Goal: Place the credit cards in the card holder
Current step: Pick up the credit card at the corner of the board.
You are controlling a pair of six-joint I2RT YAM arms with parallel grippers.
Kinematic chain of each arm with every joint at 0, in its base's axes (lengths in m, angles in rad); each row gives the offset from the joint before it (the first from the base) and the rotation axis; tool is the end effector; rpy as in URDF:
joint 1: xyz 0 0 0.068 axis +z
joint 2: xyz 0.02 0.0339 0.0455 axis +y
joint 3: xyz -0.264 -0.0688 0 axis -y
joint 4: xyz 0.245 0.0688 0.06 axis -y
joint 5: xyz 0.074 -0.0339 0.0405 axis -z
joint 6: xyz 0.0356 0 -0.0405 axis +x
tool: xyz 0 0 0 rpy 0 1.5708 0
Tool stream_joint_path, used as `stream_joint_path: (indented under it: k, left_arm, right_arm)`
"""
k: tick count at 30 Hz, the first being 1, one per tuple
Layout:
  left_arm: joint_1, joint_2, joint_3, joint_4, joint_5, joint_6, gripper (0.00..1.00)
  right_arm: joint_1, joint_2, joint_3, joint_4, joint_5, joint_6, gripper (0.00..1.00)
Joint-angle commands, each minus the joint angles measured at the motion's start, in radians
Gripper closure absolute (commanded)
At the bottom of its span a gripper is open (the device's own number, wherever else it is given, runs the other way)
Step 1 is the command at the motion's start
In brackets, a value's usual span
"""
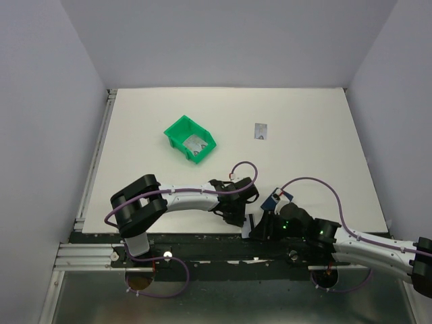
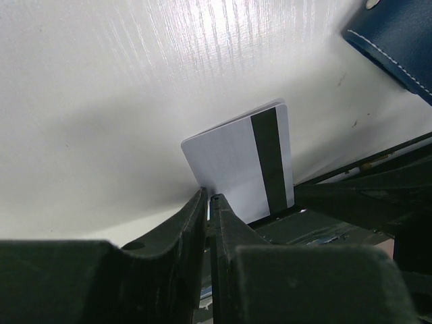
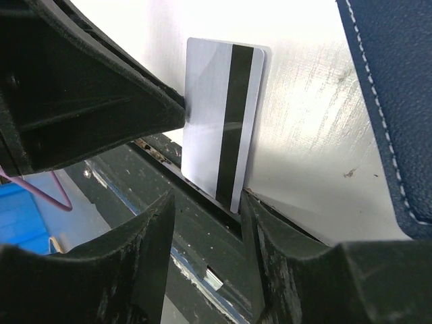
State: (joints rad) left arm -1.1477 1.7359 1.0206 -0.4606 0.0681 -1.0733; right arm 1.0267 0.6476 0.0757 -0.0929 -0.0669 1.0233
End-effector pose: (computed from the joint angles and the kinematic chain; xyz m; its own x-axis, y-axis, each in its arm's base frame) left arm 0.1332 -0.3017 0.1574 -0.9897 0.0627 -0.1284 0.1062 0.9237 -0.3681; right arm 0.0674 0.1160 0.1231 -0.9184 0.1278 -0.3745 -0.1859 0.6961 0.6935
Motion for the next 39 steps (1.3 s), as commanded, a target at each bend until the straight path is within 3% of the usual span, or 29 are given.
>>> stream_joint_path:
  k: [1, 20, 39]
  left_arm:
    - [-0.009, 0.005, -0.001, -0.012, -0.021, 0.007, 0.77]
    - [-0.009, 0.007, 0.001, -0.012, -0.022, 0.009, 0.77]
    - [-0.009, 0.004, -0.004, -0.006, -0.022, 0.010, 0.77]
  right_arm:
    - [-0.010, -0.009, 0.010, 0.044, 0.035, -0.009, 0.48]
    - [-0.010, 0.044, 0.030, 0.131, -0.085, -0.029, 0.49]
    - [-0.008, 0.076, 0.030, 0.140, 0.039, 0.046, 0.55]
